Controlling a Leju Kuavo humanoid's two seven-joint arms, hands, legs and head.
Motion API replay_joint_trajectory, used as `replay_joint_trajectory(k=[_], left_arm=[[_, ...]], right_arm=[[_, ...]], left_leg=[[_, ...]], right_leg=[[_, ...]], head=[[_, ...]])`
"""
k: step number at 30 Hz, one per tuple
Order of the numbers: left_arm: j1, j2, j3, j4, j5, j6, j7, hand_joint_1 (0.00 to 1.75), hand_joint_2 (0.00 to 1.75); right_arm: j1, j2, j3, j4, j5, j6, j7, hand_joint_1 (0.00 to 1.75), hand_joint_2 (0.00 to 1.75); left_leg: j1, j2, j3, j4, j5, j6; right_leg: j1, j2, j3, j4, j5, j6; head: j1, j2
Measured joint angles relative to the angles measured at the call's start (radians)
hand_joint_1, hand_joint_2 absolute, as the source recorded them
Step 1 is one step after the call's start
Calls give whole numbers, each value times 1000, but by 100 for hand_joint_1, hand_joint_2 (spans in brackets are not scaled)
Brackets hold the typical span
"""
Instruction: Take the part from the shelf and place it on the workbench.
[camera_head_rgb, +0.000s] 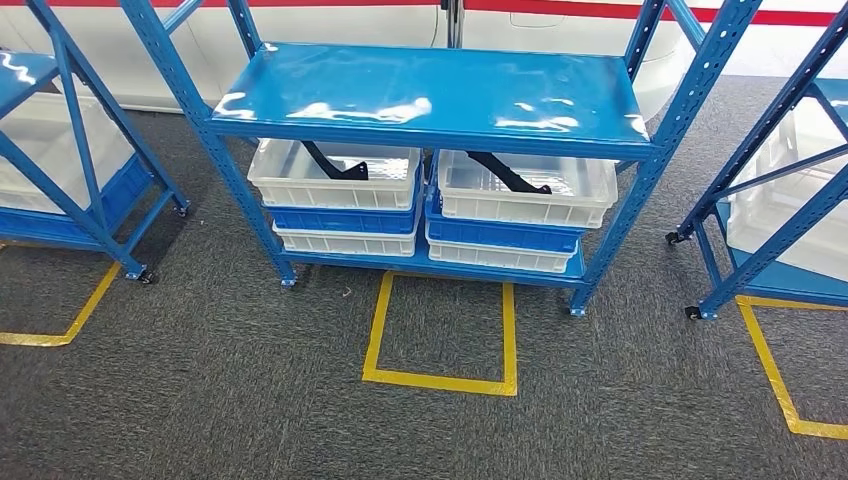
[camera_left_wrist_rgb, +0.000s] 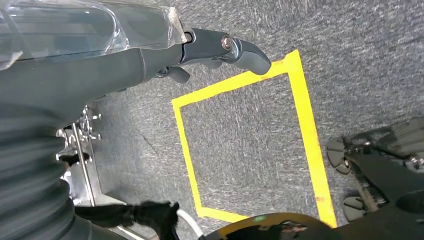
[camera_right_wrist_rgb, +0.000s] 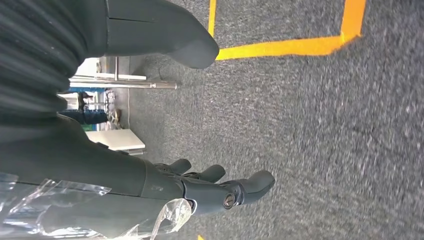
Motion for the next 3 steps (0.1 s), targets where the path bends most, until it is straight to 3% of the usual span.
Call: replay_joint_trajectory(k=[3], left_arm=[[14, 0, 49, -5, -56, -22, -5, 0, 175]], right_arm=[[14, 0, 0, -6, 2, 25, -21, 0, 175]], left_leg=[[0, 0, 0, 0, 0, 0]], right_leg=[[0, 0, 0, 0, 0, 0]], head=[[0, 0]])
